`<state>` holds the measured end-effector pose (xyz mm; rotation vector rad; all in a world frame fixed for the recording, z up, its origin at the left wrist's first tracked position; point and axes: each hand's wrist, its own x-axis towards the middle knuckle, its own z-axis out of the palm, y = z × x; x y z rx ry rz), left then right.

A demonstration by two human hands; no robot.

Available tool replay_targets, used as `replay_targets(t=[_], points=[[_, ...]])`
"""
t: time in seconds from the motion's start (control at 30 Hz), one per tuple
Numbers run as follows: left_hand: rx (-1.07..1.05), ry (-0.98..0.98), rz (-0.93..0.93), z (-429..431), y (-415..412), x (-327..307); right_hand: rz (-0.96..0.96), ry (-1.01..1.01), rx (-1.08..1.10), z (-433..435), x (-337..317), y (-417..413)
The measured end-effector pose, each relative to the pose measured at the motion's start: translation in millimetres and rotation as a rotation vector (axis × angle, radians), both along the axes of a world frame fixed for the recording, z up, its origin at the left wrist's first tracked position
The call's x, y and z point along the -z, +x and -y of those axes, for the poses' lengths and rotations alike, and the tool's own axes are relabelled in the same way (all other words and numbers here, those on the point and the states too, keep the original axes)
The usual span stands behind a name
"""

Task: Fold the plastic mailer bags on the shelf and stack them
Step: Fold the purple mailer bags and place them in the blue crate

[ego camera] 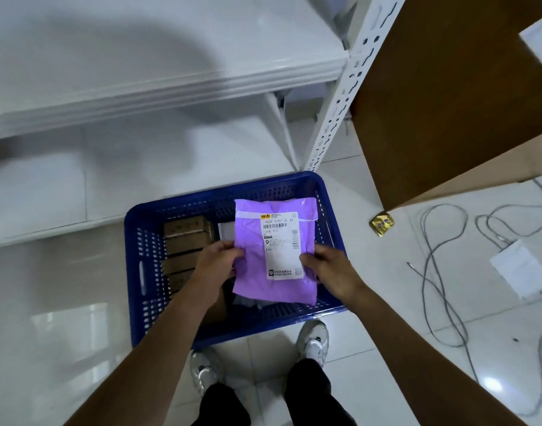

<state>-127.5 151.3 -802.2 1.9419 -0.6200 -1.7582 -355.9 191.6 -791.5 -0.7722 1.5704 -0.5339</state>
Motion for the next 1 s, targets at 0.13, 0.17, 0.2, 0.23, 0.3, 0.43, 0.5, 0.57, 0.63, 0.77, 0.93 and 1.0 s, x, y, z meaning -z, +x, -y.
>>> replay_targets(t=[0.13,0.17,0.2,0.23,0.3,0.43,0.5,0.57,0.63,0.77,0.93,1.0], points=[[-0.05,0.083,-0.167,8,-9,36,-0.015,-0.003,0.015,10,37,-8],[-0.049,0.095,-0.178,10,-10,48,-0.005,-0.009,0.026,13,47,-9],[-0.053,0.098,-0.181,14,-12,56,-0.001,-0.012,0.034,16,57,-12],[-0.048,0.103,-0.17,17,-14,65,-0.003,-0.009,0.04,18,65,-14],[-0.009,0.105,-0.141,22,-17,84,-0.022,-0.005,0.035,21,83,-18],[0.065,0.106,-0.052,35,-22,111,-0.042,0.007,0.038,28,120,-23],[0.111,0.084,-0.009,39,-25,129,-0.061,0.003,0.031,32,140,-27],[0.15,0.056,0.02,44,-25,146,-0.08,0.001,0.005,38,158,-29],[0.177,0.018,0.054,49,-26,169,-0.107,-0.009,-0.007,44,180,-32],[0.275,-0.064,0.102,66,-33,222,-0.146,-0.041,-0.018,58,223,-38],[0.364,-0.155,0.029,93,-41,261,-0.162,-0.097,0.017,79,259,-47],[0.374,-0.155,-0.017,104,-39,272,-0.181,-0.118,0.016,83,269,-50]])
